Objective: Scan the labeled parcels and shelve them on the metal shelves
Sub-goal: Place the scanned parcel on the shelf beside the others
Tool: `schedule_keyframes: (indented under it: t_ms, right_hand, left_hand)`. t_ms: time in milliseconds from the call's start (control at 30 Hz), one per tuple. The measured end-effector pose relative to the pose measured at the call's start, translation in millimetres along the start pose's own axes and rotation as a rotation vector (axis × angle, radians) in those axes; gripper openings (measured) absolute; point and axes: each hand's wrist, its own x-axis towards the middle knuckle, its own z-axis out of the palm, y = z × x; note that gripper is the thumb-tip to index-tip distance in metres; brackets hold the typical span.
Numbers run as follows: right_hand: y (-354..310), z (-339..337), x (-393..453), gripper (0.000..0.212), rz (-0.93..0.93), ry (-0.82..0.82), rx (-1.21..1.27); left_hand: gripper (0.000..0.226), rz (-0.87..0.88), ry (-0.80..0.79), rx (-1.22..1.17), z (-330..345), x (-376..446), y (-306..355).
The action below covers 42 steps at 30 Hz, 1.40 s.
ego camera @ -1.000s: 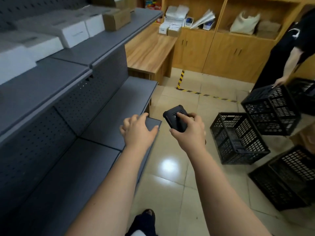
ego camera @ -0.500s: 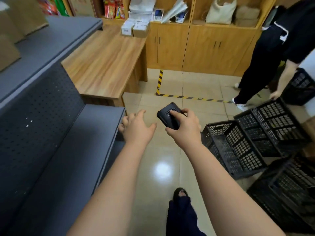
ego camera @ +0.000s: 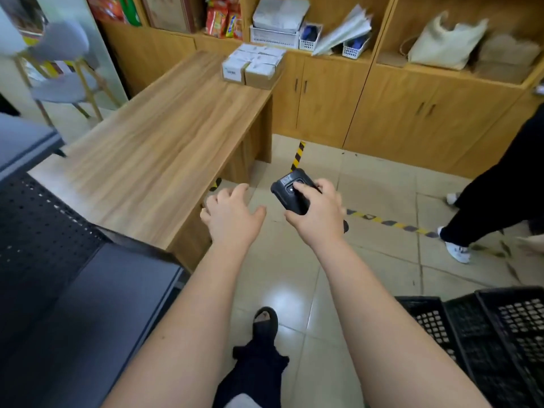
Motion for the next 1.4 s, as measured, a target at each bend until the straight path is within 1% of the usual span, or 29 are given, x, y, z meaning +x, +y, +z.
schedule_keyframes:
  t_ms: [133, 267, 533, 667, 800, 933, 1067, 1133, 1233, 1333, 1400]
  right_hand:
    - [2, 15, 121, 0.062, -0.025, 0.019, -0.001]
    - [-9, 24, 238, 0.061, -0.028, 0.002, 0.0]
    - [-18, 56, 442, 0.062, -0.057, -0.06, 0.031]
    - [-10, 81, 547, 0.062, -0.121, -0.111, 0.019]
    - [-10, 104, 655, 0.061, -0.24, -0.203, -0.033]
    - [-19, 127, 745, 0.059, -0.297, -0.3, -0.049]
    - [-41, 160, 825, 0.059, -0.371, -0.382, -0.035]
    - [-52, 180, 859, 0.06, -0.404, -0.418, -0.043]
    - [-61, 208, 910, 0.062, -0.367, -0.377, -0.066]
    - [-70, 230, 962, 0.062, -0.314, -0.342, -0.027]
    - [-77, 241, 990, 0.061, -0.338, -0.368, -0.032]
  left_hand:
    - [0.061, -0.014, 0.012, -0.045, 21, 116, 33]
    - [0.061, -0.036, -0.033, -0.058, 33, 232, 66]
    - [0.063, -0.097, -0.047, -0.048, 52, 424, 121]
    - [0.067, -0.181, 0.003, -0.061, 75, 521, 138]
    - [0.065, -0.302, 0.055, -0.089, 93, 613, 153]
    - [0.065, -0.392, 0.055, -0.088, 97, 680, 159]
    - [0.067, -0.456, 0.066, -0.109, 104, 743, 145]
    - [0.071, -0.515, 0.063, -0.13, 109, 773, 137]
    - [0.083, -0.634, 0.039, -0.186, 121, 824, 124]
    - [0.086, -0.6, -0.037, -0.225, 138, 880, 112]
    - [0.089, -0.538, -0.116, -0.205, 151, 911, 107]
